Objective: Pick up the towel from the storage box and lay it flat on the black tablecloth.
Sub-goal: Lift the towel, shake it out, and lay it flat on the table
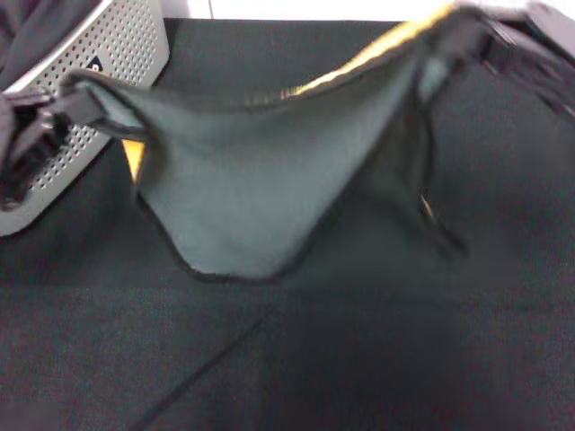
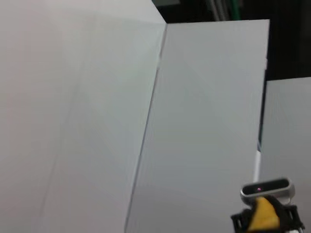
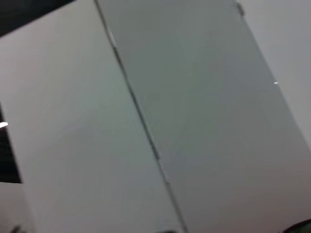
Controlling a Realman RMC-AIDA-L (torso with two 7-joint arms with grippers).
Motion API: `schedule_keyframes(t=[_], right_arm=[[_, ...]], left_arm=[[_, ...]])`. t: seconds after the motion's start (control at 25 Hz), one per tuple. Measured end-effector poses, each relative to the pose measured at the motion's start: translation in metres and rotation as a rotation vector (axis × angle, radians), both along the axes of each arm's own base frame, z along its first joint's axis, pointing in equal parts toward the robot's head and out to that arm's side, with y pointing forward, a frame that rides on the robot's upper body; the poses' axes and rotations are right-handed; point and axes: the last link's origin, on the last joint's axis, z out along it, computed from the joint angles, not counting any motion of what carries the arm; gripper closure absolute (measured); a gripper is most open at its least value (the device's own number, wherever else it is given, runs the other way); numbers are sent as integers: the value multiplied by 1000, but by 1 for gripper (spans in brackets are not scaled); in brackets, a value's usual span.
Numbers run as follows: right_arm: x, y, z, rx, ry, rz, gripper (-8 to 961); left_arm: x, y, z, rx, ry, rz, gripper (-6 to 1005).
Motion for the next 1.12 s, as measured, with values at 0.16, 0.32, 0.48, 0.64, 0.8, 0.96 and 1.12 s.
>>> schedule_keyframes(t=[0.16,0.32,0.48,0.64,0.8,0.96,1.12], right_arm=[[24,-26,5,-22,23,-10,938],[39,-44,4,-61,42,-24,938],[47,-57,-6,-102,41,-29,938],[47,-64,-10,-129,48,-3,938],[46,-68,-13,-147,48,9,938],[45,-72,-15,-171,51,26,938],[43,-75,-14,-192,59,51,938]], left_arm=[[2,0,22,-59,46,-3,992],[7,2,35,-102,57,-30,991],[11,0,40,-131,80,-70,991],[13,-6,44,-139,100,-99,992],[13,-12,52,-156,110,-104,992],[13,-21,58,-165,121,-98,992],[13,-26,62,-165,130,-95,992]])
